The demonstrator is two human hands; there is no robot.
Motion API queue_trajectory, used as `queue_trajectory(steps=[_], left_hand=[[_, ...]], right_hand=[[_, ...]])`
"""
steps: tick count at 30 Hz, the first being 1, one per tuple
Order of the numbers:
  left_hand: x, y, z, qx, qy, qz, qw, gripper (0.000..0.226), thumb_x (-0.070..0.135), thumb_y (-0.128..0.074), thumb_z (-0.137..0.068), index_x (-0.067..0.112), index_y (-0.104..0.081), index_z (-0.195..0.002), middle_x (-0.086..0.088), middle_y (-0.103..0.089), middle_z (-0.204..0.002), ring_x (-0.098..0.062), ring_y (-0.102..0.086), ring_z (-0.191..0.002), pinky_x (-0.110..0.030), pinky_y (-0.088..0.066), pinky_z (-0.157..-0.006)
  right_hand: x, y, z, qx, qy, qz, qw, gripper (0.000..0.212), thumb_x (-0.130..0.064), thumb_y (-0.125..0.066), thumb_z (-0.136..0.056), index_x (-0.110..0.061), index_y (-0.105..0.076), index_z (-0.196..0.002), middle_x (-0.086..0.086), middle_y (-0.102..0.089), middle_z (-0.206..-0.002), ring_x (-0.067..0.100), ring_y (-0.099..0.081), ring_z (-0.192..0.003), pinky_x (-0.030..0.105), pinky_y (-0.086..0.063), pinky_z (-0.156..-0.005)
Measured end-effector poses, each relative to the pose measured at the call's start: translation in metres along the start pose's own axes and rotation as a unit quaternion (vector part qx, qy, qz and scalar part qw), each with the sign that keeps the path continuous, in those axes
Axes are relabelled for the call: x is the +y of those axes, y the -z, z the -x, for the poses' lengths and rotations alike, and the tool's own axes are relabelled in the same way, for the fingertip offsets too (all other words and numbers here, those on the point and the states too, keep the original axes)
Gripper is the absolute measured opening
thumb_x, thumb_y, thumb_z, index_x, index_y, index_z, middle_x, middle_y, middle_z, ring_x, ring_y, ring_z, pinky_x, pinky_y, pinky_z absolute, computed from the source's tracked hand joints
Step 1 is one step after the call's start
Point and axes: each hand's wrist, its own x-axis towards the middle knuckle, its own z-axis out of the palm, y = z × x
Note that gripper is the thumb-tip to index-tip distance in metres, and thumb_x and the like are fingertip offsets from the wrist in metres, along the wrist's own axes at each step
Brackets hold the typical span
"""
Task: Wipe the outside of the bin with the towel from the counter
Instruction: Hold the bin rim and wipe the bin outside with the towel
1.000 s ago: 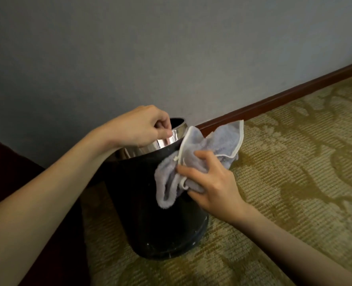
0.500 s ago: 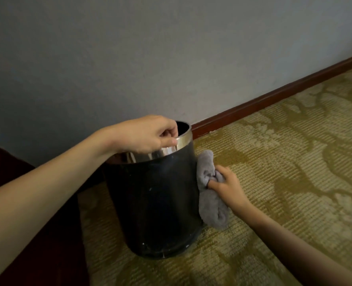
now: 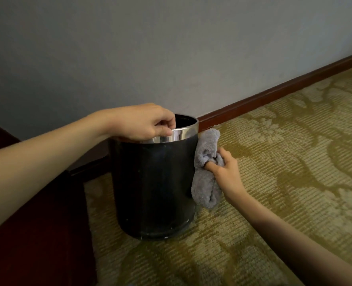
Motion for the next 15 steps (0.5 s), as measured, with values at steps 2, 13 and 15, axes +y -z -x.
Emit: queue_trajectory(steps=[2,13,15], left_hand=[[-0.002,0.000,-0.008,0.013,0.015,-0.004,1.000,0.009,0.026,-0.055,-0.091,0.022,-0.058,-0.083,0.010,-0.058,-0.071,-0.001,-0.049,-0.063,-0.011,-0.035,-0.056],[0.019,0.009,-0.073,0.025,0.065,-0.043,0.997,0.020,0.021,-0.058,-0.079,0.004,-0.068,-0.075,-0.007,-0.063,-0.065,-0.022,-0.054,-0.064,-0.033,-0.046,-0.059],[0.022,0.010,-0.083,0.022,0.073,-0.042,0.996,0.024,0.020,-0.058,-0.076,-0.002,-0.068,-0.077,-0.017,-0.063,-0.071,-0.028,-0.055,-0.068,-0.043,-0.048,-0.064]], right_hand=[[0.007,0.000,0.001,-0.005,-0.013,0.019,1.000,0.023,-0.009,-0.067,-0.077,-0.019,-0.062,-0.098,0.013,-0.056,-0.105,0.024,-0.055,-0.097,0.053,-0.046,-0.091],[0.014,0.033,-0.004,-0.049,-0.056,0.064,0.995,0.027,-0.019,-0.067,-0.073,-0.024,-0.065,-0.100,0.012,-0.062,-0.110,0.031,-0.057,-0.106,0.057,-0.046,-0.092],[0.008,0.041,-0.009,-0.021,-0.034,0.061,0.997,0.025,-0.016,-0.068,-0.074,-0.022,-0.064,-0.097,0.013,-0.061,-0.108,0.031,-0.056,-0.105,0.057,-0.046,-0.091]])
